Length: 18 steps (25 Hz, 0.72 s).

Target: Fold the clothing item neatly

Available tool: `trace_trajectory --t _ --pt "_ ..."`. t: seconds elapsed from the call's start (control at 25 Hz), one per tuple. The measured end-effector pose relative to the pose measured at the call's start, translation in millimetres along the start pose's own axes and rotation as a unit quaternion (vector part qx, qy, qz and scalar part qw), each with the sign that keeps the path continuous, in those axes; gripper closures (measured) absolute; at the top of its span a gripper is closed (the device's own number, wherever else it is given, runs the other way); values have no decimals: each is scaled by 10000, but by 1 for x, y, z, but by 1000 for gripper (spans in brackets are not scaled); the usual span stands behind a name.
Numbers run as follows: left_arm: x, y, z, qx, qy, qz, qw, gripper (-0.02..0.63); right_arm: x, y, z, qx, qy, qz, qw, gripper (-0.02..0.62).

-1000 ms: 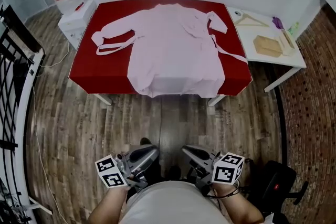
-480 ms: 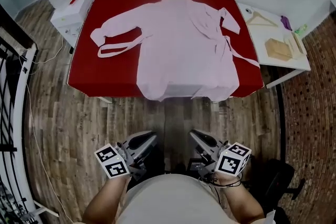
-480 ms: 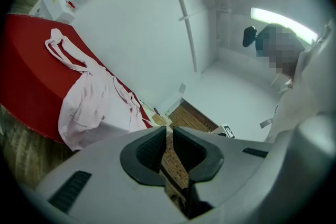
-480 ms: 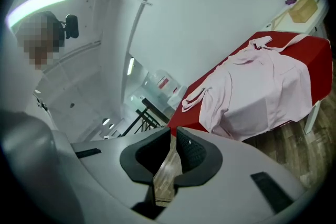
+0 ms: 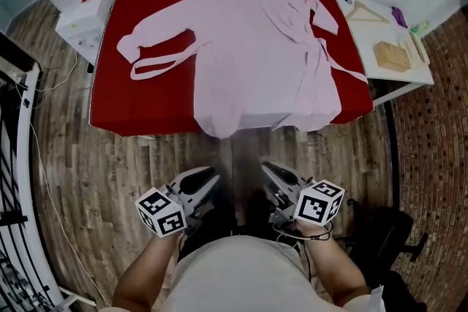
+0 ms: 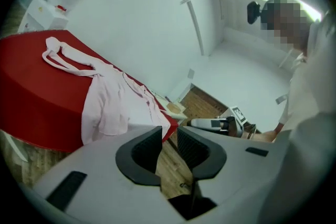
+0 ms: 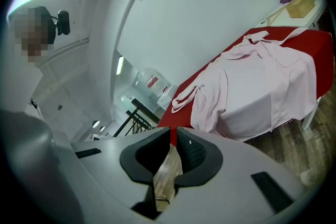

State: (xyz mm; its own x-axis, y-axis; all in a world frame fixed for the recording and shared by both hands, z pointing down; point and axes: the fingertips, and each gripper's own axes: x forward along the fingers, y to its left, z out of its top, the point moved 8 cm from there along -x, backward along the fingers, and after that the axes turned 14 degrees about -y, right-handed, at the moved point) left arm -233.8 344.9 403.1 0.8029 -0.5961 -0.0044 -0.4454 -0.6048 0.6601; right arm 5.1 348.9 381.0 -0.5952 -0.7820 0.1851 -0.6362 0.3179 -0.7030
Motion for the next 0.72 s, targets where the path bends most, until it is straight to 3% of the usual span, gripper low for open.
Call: trace_trajectory --t 0.12,0.24,0.36,0.48,0.6,0.72 --pt "16 12 -8 779 524 411 9947 507 11 -12 -4 33 115 -67 9999 578" --pt "37 21 -18 1618 975 754 9791 481 20 -28 -8 64 255 -65 9996 578" --pt "63 31 -28 2412 1365 945 9562 477 30 -46 -10 60 438 -29 9990 578" --pt "91 44 -43 3100 1817 1074 9270 477 39 -66 -9 82 594 -72 9982 578" --pt "115 63 -56 3485 2237 1229 9019 473 47 -82 -5 130 644 -127 9978 578" --pt "133 81 -64 3682 2500 1431 8840 455 55 -93 -3 201 678 -153 9974 578"
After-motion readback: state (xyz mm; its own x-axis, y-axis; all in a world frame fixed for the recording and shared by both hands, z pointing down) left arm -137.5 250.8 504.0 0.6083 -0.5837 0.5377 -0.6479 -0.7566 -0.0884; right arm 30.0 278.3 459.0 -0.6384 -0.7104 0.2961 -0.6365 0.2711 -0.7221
